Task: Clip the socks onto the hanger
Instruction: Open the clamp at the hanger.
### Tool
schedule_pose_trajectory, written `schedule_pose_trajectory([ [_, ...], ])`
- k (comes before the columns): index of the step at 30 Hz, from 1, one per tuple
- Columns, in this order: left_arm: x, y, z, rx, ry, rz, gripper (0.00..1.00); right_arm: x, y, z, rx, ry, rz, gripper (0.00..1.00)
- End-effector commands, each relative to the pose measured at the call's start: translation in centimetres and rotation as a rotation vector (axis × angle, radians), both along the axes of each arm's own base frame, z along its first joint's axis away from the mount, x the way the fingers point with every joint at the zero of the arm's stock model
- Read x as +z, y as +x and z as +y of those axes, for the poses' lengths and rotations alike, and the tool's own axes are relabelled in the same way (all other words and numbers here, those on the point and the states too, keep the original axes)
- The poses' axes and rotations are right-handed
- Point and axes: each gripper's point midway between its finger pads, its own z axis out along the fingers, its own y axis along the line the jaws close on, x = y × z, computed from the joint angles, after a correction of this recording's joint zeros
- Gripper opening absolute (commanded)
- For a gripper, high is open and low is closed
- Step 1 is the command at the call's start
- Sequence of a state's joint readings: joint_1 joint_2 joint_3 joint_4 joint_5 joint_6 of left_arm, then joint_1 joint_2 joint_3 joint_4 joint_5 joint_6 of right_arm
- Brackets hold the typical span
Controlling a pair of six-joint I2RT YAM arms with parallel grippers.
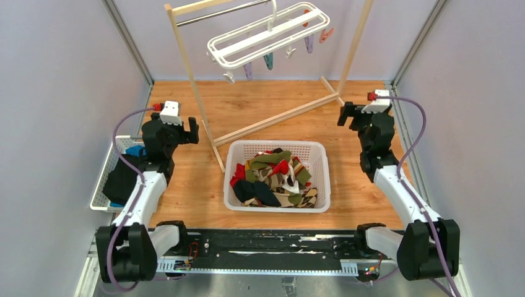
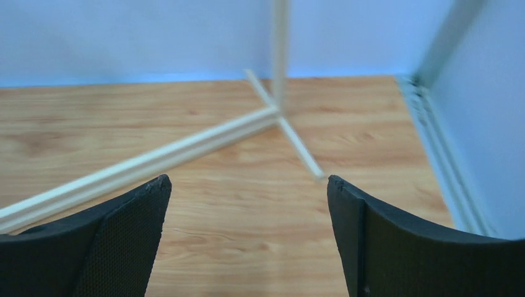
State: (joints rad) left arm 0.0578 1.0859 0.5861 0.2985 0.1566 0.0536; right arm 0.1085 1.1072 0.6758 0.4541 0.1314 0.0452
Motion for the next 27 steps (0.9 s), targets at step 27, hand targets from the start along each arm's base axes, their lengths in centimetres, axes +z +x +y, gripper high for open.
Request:
schedule_pose_trajectory([
  [27, 13.9, -9.5, -6.9, -0.311, -0.304, 0.179, 1.0, 14.1, -6.0, 25.7, 0.923, 0.214, 0.005, 0.93],
])
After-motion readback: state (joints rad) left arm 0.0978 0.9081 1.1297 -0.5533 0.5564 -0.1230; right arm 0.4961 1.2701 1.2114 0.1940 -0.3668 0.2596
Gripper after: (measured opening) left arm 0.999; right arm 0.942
